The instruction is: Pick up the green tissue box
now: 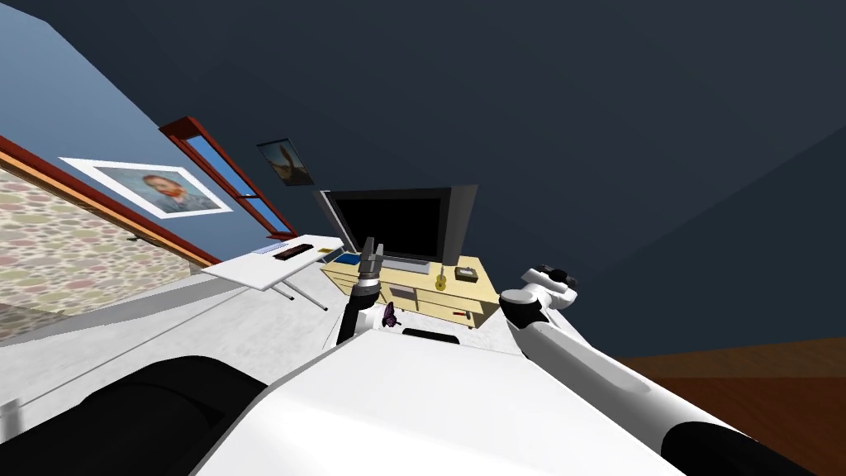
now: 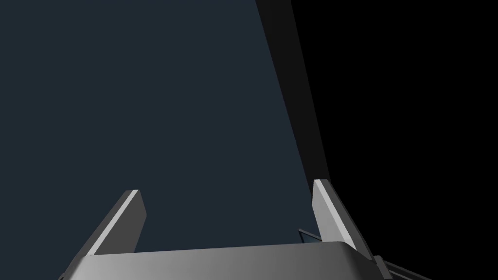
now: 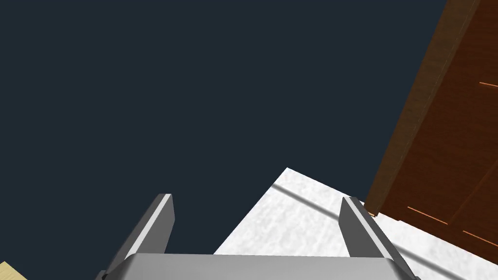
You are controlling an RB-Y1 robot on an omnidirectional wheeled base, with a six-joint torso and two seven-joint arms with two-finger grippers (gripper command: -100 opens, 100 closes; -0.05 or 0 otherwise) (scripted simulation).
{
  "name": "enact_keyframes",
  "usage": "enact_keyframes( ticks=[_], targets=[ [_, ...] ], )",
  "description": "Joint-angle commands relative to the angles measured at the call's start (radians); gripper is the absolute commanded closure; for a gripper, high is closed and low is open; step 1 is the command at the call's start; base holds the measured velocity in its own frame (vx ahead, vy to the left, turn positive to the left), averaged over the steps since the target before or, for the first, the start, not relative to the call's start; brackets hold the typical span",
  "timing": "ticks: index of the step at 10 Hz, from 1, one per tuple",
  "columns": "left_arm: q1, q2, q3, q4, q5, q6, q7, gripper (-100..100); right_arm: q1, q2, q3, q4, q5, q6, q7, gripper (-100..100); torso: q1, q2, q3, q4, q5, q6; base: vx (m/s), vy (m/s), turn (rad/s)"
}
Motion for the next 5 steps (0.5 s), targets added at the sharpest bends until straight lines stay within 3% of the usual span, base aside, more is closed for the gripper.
enact_keyframes(
  ticks=[1,2,3,4,5],
  targets=[
    [0.000,0.000,0.000,0.000,0.000,0.000,0.000,0,-0.022,0.016,-0.050,0.023,0.012,0.011,-0.043,-100,0.000,0.000,0.000,0.000,0.000,0.000,0.015,0.049,-0.074],
    [0.000,0.000,0.000,0.000,0.000,0.000,0.000,0,-0.022,0.016,-0.051,0.023,0.012,0.011,-0.043,-100,0.000,0.000,0.000,0.000,0.000,0.000,0.007,0.024,0.007],
    [0.000,0.000,0.000,0.000,0.000,0.000,0.000,0,-0.066,0.027,-0.087,0.062,0.034,0.033,-0.088,-100,-0.001,0.000,0.000,0.000,0.000,0.000,0.017,0.034,-0.117],
    [0.000,0.000,0.000,0.000,0.000,0.000,0.000,0,-0.066,0.027,-0.112,0.068,0.034,0.033,-0.094,-100,-0.001,0.000,0.000,0.000,0.000,0.000,0.013,0.044,-0.062],
    [0.000,0.000,0.000,0.000,0.000,0.000,0.000,0,-0.099,0.039,-0.138,0.109,0.055,0.055,-0.133,-100,-0.001,0.000,0.000,0.000,0.000,0.000,0.017,0.050,-0.109]
  ],
)
